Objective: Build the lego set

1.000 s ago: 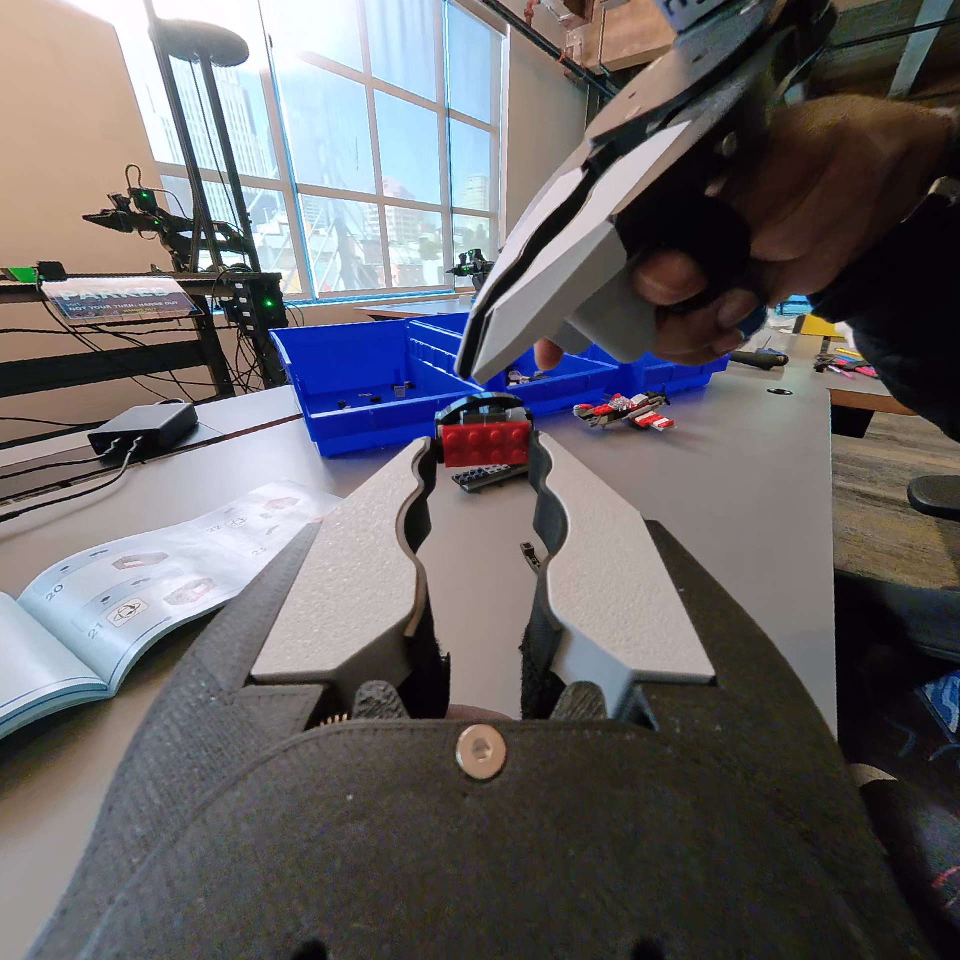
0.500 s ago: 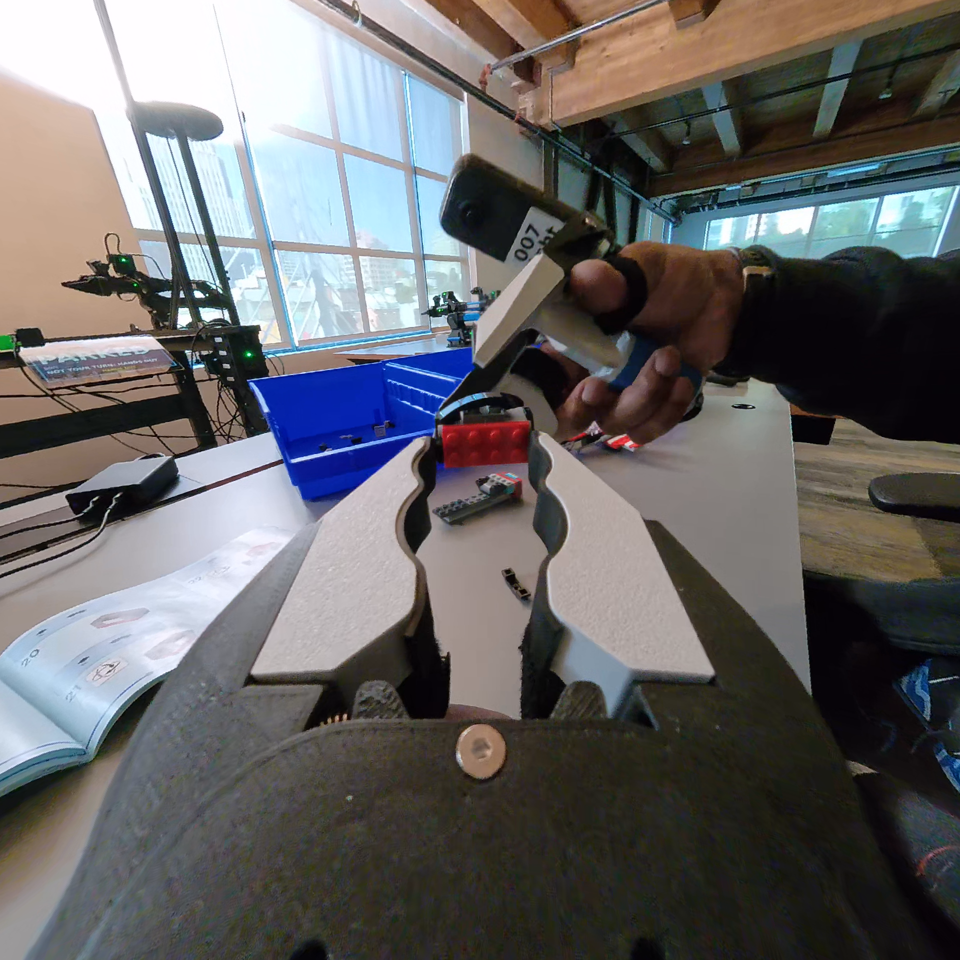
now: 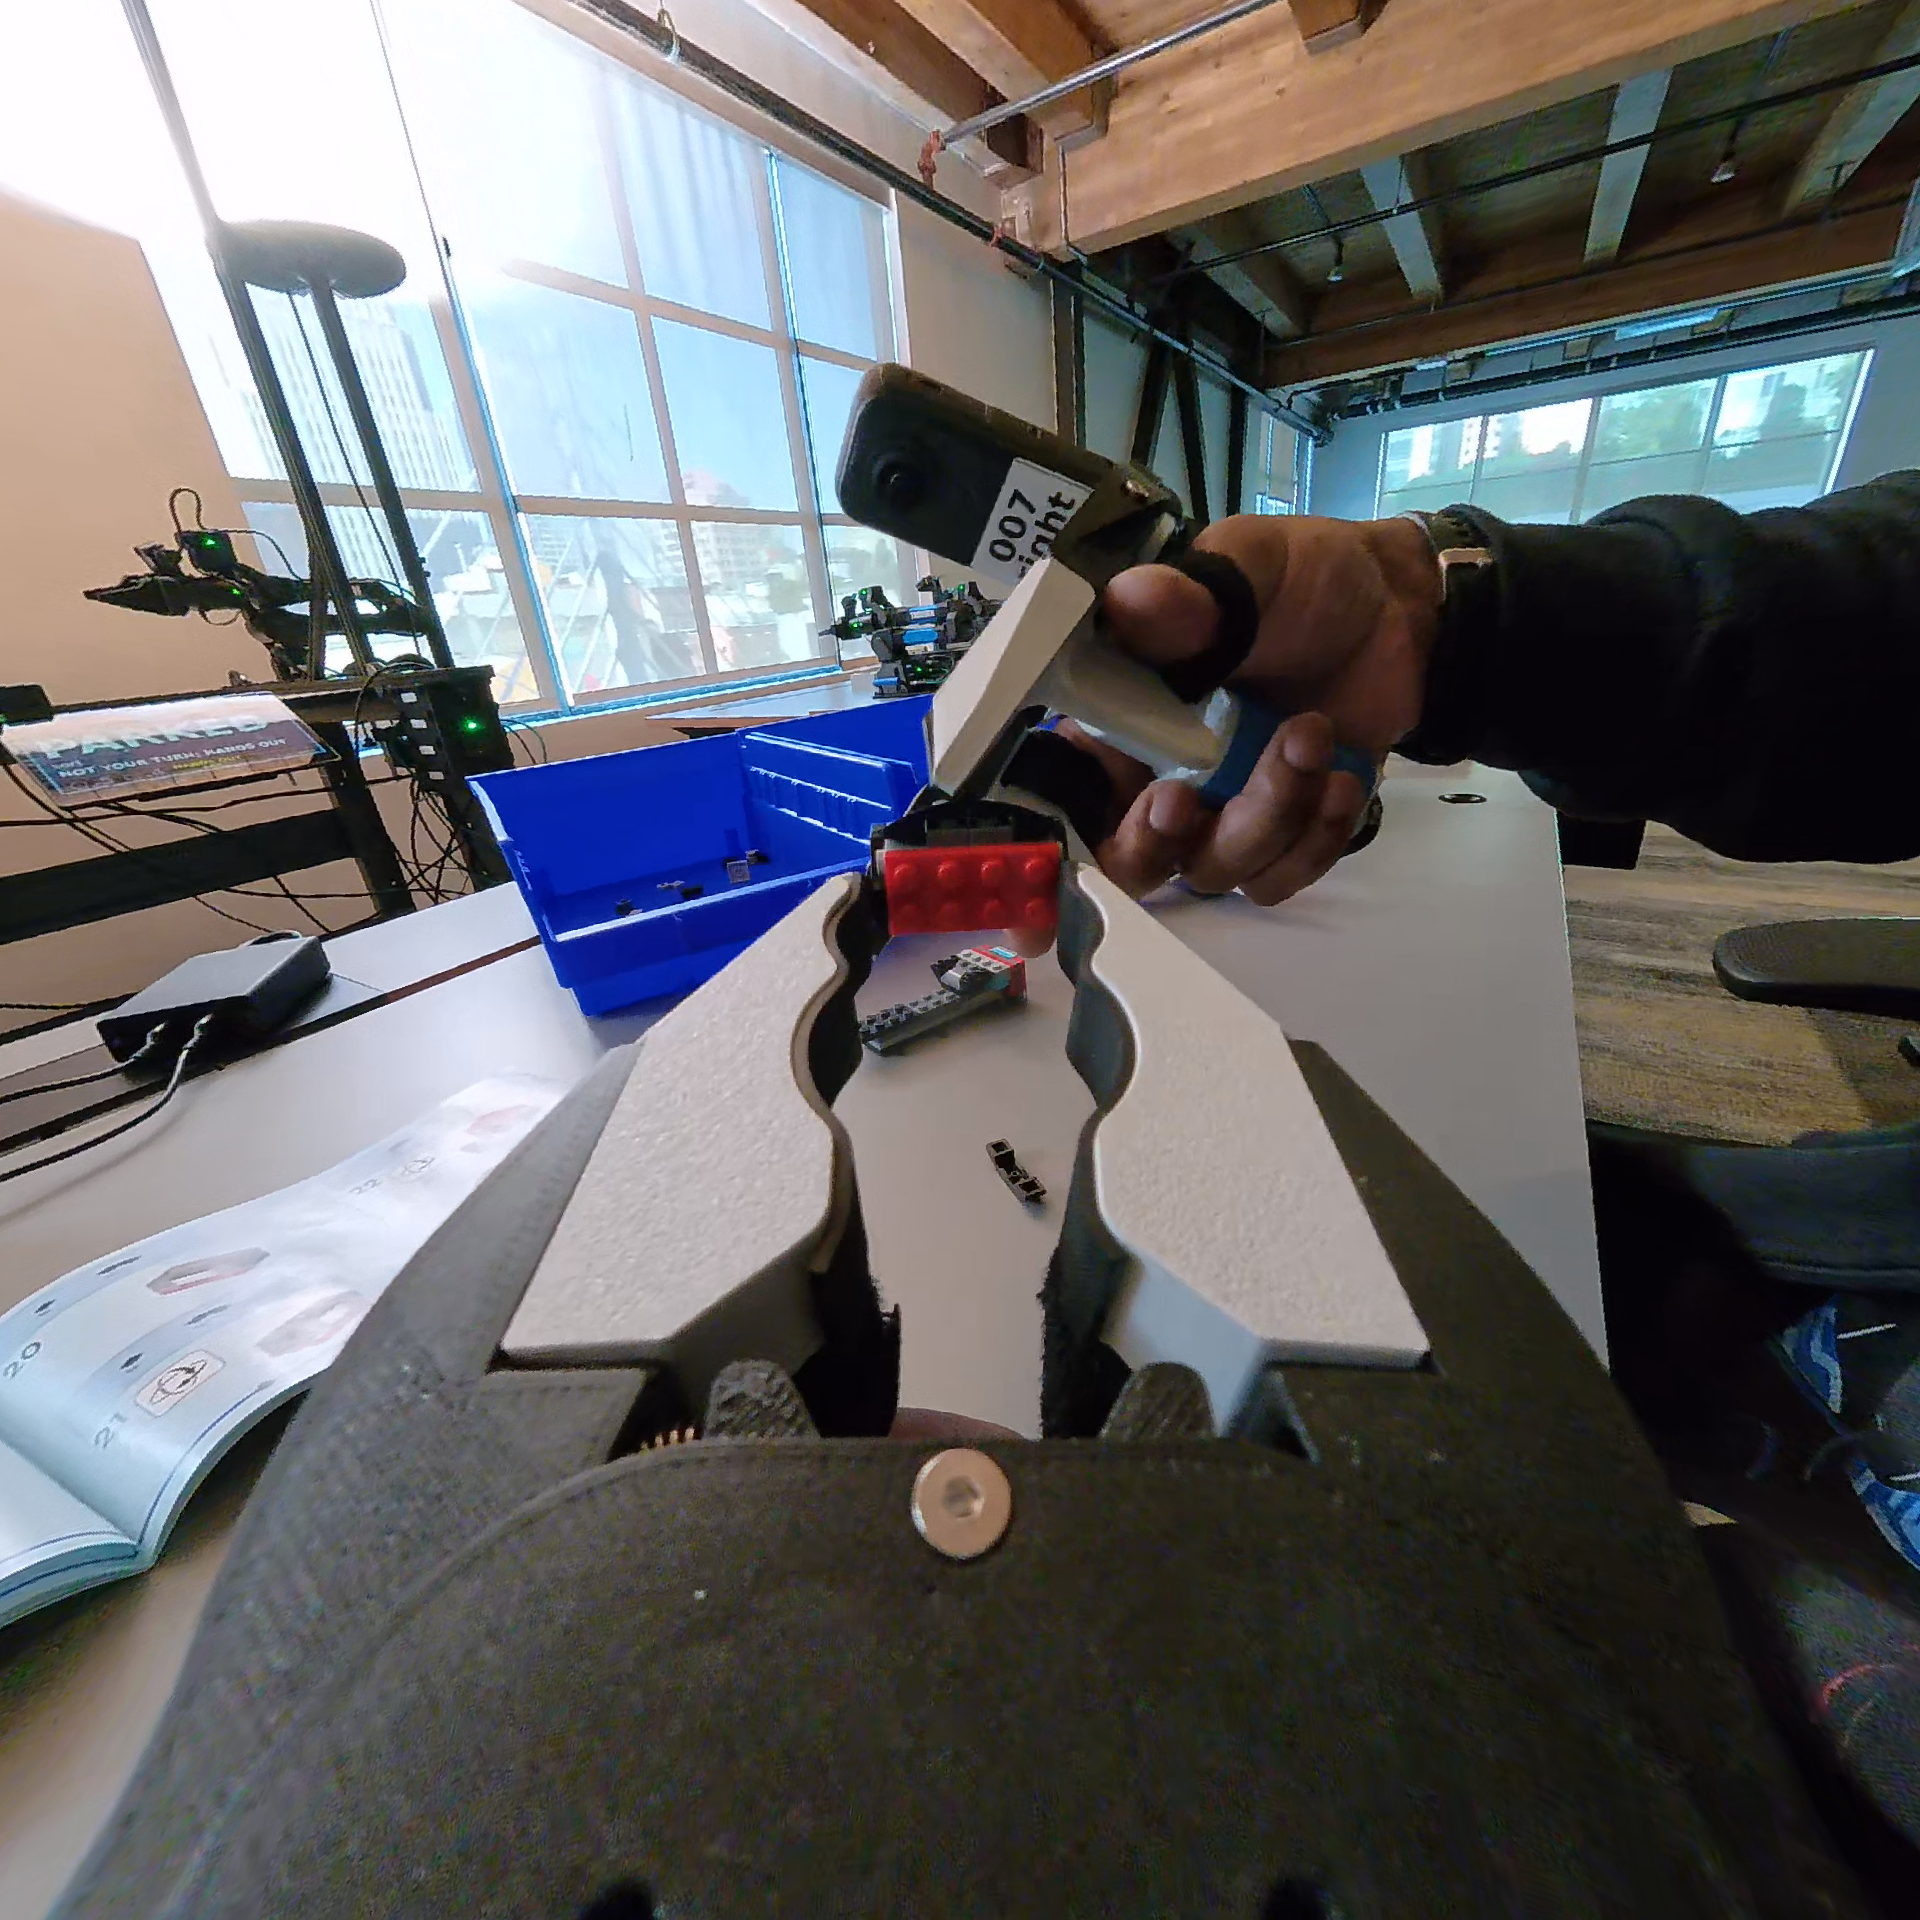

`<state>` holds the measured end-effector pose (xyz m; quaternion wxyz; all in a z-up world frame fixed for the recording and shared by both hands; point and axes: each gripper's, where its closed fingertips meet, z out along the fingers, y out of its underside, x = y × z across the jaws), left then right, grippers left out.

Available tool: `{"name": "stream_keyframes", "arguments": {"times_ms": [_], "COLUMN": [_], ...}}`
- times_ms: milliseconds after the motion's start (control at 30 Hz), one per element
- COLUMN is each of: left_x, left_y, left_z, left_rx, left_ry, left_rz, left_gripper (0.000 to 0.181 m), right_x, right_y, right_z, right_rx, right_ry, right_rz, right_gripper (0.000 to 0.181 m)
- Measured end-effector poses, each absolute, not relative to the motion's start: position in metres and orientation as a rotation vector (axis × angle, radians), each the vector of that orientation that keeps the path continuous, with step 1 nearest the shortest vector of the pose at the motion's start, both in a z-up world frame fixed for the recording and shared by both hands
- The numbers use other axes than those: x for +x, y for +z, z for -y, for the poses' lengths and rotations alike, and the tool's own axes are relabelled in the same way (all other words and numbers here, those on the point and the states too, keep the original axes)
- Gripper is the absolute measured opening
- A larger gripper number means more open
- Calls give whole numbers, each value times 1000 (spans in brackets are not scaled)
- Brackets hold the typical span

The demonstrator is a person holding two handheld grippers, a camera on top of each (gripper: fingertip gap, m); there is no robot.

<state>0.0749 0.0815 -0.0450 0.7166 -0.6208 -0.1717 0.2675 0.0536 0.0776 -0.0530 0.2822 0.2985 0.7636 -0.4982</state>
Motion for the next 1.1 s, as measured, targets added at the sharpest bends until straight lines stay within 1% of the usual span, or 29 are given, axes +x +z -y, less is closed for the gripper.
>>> {"name": "stream_keyframes", "arguments": {"times_ms": [433,667,833,1000,1100], "left_x": [77,78,80,83,86], "left_y": [-45,-45,-44,-41,-37], "left_z": [-82,-85,-87,-86,-85], "left_rx": [-1381,-1390,-1392,-1374,-1352], "left_ry": [598,611,620,626,626], "left_rz": [369,352,335,320,304], "left_gripper": [35,35,35,35,35], "right_x": [66,72,76,82,85], "right_y": [-52,-52,-51,-44,-39], "right_z": [-77,-77,-77,-77,-76], "right_rx": [768,751,739,706,685], "right_ry": [-1320,-1301,-1294,-1309,-1326], "right_rz": [-2001,-1973,-1938,-1877,-1838], "right_gripper": [54,42,40,29,27]}}
